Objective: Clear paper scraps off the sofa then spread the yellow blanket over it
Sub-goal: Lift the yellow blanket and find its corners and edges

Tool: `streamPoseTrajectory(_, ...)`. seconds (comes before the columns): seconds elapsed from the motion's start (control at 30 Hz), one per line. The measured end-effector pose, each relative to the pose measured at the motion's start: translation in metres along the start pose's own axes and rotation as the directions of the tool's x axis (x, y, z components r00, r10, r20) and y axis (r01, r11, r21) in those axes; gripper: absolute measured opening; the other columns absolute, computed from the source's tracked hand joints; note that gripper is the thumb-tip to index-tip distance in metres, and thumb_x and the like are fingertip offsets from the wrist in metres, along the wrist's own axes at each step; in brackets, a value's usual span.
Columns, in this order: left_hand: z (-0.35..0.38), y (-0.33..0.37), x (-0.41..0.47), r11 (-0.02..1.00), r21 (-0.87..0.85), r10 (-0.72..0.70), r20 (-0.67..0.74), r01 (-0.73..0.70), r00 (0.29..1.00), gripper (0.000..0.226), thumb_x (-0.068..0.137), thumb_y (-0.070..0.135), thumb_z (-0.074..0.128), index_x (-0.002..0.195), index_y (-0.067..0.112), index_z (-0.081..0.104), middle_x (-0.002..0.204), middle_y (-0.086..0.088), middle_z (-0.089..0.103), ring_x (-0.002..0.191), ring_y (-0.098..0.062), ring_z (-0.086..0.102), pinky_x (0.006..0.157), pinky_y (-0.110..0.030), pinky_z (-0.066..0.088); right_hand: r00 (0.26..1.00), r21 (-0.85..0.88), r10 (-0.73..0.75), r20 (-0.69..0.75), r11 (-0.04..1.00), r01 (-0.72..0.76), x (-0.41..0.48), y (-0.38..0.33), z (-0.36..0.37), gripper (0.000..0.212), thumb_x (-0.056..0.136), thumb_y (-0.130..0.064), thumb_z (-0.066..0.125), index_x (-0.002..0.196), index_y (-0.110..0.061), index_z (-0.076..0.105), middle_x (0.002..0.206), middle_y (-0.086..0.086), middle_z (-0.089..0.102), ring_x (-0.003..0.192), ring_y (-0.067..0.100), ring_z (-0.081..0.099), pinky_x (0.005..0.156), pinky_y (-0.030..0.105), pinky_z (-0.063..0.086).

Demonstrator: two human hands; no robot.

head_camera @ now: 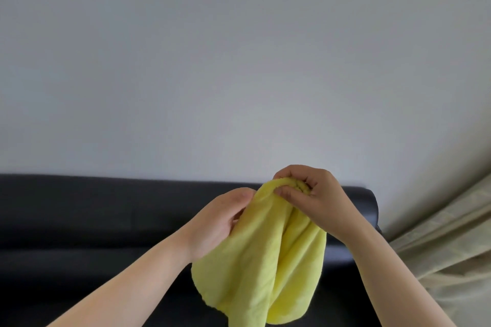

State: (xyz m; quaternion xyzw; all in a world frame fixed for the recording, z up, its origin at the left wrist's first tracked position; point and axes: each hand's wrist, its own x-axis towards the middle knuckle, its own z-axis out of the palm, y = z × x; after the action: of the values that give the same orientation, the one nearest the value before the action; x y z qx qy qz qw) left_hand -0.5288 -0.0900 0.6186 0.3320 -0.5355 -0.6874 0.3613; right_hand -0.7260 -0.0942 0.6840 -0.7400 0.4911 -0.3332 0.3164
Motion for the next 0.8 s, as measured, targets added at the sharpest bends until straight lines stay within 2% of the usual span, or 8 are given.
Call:
streamPoseTrajectory(0.1, -0.002, 0.003, -0.003, 0.997, -0.021, -0.071, 0.046, 0.072, 0.996, 0.047, 0.096, 0.04, 0.044, 0.114, 0.001, 0.063, 0.095, 0.001, 0.067, 0.089, -0.012, 0.062, 0.083, -0.026, 0.048, 1.0, 0.005, 0.021, 0.006, 1.0, -0.021, -0.004, 0.004, 0.002, 0.017, 0.087, -0.014, 0.066, 0.082, -0.03, 0.069, 0.083, -0.008, 0.07, 0.08, 0.013, 0.063, 0.072, 0.023, 0.05)
streamPoseTrajectory(0.17, -0.002, 0.001, -0.005, 0.998, -0.003, -0.067, 0.022, 0.067, 0.998, 0.04, 0.092, 0.033, 0.052, 0.109, -0.002, 0.064, 0.091, 0.0, 0.067, 0.085, -0.013, 0.063, 0.078, -0.024, 0.049, 1.0, 0.01, 0.025, 0.01, 1.0, -0.025, -0.006, 0.006, 0.004, 0.017, 0.087, -0.014, 0.066, 0.082, -0.03, 0.069, 0.082, -0.008, 0.069, 0.08, 0.012, 0.063, 0.072, 0.024, 0.05)
streamPoseTrajectory(0.3, -0.001, -0.002, -0.009, 0.998, 0.048, -0.037, -0.021, 0.038, 0.999, 0.012, 0.083, 0.025, 0.07, 0.086, 0.014, 0.07, 0.084, 0.0, 0.068, 0.078, -0.014, 0.063, 0.073, -0.022, 0.051, 1.0, 0.005, 0.012, 0.006, 1.0, -0.012, -0.011, 0.008, 0.009, 0.016, 0.087, -0.012, 0.065, 0.085, -0.028, 0.069, 0.085, -0.009, 0.07, 0.082, 0.01, 0.064, 0.075, 0.025, 0.052)
streamPoseTrajectory(0.43, -0.001, -0.006, -0.013, 0.981, 0.192, 0.018, -0.015, -0.014, 1.0, 0.016, 0.076, 0.026, 0.073, 0.07, 0.017, 0.061, 0.065, 0.006, 0.059, 0.062, -0.01, 0.055, 0.062, -0.019, 0.046, 1.0, -0.017, -0.004, 0.027, 1.0, 0.004, -0.016, 0.008, 0.014, 0.017, 0.087, -0.011, 0.063, 0.086, -0.027, 0.069, 0.087, -0.009, 0.071, 0.084, 0.011, 0.065, 0.077, 0.027, 0.052)
streamPoseTrajectory(0.53, -0.004, -0.011, -0.015, 0.871, 0.483, 0.133, -0.053, -0.092, 0.99, 0.029, 0.076, 0.039, 0.065, 0.063, 0.015, 0.054, 0.061, 0.005, 0.05, 0.059, -0.011, 0.049, 0.058, -0.022, 0.042, 0.999, -0.029, -0.021, 0.029, 0.999, 0.022, -0.018, 0.007, 0.016, 0.02, 0.086, -0.01, 0.063, 0.085, -0.029, 0.069, 0.086, -0.012, 0.071, 0.082, 0.009, 0.065, 0.074, 0.024, 0.052)
streamPoseTrajectory(0.6, -0.005, -0.016, -0.017, 0.746, 0.652, 0.169, 0.012, -0.136, 0.986, 0.03, 0.083, 0.043, 0.061, 0.07, 0.016, 0.06, 0.071, 0.003, 0.057, 0.067, -0.012, 0.056, 0.064, -0.03, 0.049, 0.999, -0.041, -0.038, 0.026, 0.998, 0.039, -0.019, 0.006, 0.017, 0.022, 0.086, -0.009, 0.062, 0.085, -0.031, 0.068, 0.085, -0.012, 0.07, 0.081, 0.009, 0.064, 0.073, 0.024, 0.052)
streamPoseTrajectory(0.7, -0.006, -0.026, -0.019, 0.631, 0.754, 0.145, 0.112, -0.18, 0.983, 0.029, 0.091, 0.045, 0.056, 0.067, 0.028, 0.059, 0.082, 0.013, 0.058, 0.078, -0.006, 0.059, 0.073, -0.026, 0.051, 0.999, -0.052, -0.039, -0.015, 0.998, 0.038, -0.017, 0.008, 0.016, 0.023, 0.086, -0.011, 0.062, 0.085, -0.033, 0.068, 0.083, -0.011, 0.07, 0.077, 0.018, 0.063, 0.071, 0.031, 0.052)
streamPoseTrajectory(0.8, -0.012, -0.033, -0.019, 0.541, 0.835, 0.054, 0.08, -0.097, 0.995, 0.04, 0.087, 0.055, 0.053, 0.067, 0.022, 0.06, 0.091, 0.019, 0.057, 0.085, -0.002, 0.058, 0.08, -0.028, 0.052, 0.996, -0.052, -0.023, -0.083, 0.998, 0.019, -0.014, 0.011, 0.01, 0.022, 0.086, -0.012, 0.064, 0.083, -0.034, 0.068, 0.081, -0.01, 0.068, 0.074, 0.021, 0.061, 0.068, 0.029, 0.049)
